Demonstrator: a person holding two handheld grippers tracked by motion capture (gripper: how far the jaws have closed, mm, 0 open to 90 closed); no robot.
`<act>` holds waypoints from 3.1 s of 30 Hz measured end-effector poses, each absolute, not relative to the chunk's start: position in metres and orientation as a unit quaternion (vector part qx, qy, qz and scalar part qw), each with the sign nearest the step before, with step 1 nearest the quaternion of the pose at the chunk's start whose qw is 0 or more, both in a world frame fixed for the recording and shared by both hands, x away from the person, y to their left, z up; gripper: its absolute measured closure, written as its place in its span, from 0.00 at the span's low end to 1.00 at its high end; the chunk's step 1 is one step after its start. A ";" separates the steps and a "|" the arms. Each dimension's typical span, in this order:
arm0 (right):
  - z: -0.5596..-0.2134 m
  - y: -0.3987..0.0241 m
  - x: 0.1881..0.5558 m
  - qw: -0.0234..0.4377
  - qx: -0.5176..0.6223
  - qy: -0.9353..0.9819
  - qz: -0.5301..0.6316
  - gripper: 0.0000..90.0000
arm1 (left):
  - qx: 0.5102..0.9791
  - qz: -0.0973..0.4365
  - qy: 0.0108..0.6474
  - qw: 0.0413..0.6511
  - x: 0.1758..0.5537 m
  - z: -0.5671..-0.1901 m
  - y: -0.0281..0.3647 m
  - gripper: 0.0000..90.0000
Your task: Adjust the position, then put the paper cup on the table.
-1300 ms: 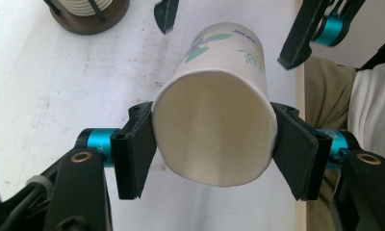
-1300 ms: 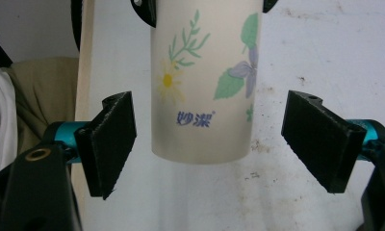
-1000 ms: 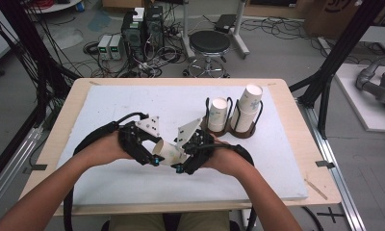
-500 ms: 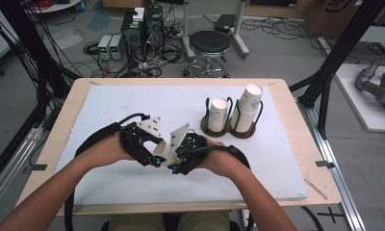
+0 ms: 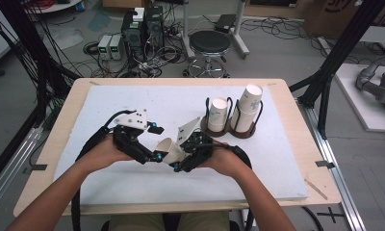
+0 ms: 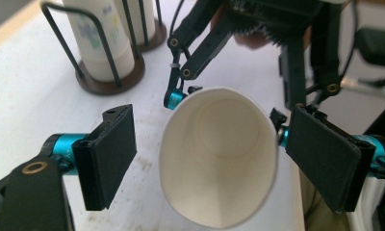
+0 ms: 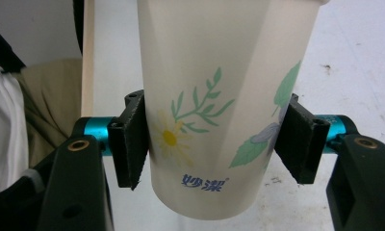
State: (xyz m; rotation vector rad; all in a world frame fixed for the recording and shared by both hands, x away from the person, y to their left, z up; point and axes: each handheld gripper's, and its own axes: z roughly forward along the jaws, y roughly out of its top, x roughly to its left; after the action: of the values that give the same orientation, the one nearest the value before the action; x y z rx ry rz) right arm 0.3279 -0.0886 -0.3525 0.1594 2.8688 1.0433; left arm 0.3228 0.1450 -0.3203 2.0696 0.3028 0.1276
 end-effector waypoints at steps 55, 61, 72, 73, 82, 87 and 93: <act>-0.394 -0.211 0.300 0.173 0.210 0.784 0.558 0.38 | 0.704 0.172 0.268 0.635 0.297 -0.404 0.234 0.22; -0.393 -0.215 0.298 0.179 0.215 0.778 0.563 0.38 | 0.703 0.172 0.267 0.636 0.297 -0.403 0.233 0.22; -0.398 -0.214 0.299 0.186 0.221 0.772 0.567 0.38 | 0.704 0.172 0.271 0.634 0.298 -0.405 0.236 0.22; -0.400 -0.213 0.300 0.184 0.222 0.772 0.567 0.38 | 0.703 0.171 0.272 0.635 0.298 -0.405 0.237 0.22; -0.415 -0.184 0.319 0.167 0.229 0.776 0.563 0.38 | 0.701 0.189 0.268 0.633 0.301 -0.408 0.243 0.22; -0.418 -0.162 0.330 0.172 0.228 0.776 0.562 0.38 | 0.697 0.202 0.274 0.631 0.302 -0.408 0.250 0.22; -0.427 -0.141 0.342 0.167 0.238 0.777 0.558 0.38 | 0.694 0.205 0.282 0.630 0.302 -0.409 0.255 0.22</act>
State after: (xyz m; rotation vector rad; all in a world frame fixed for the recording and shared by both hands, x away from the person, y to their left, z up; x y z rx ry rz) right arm 0.3424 -0.1412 -0.4266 0.6781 2.2126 1.5880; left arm 0.3018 0.2552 -0.4093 1.5902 0.6455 0.4696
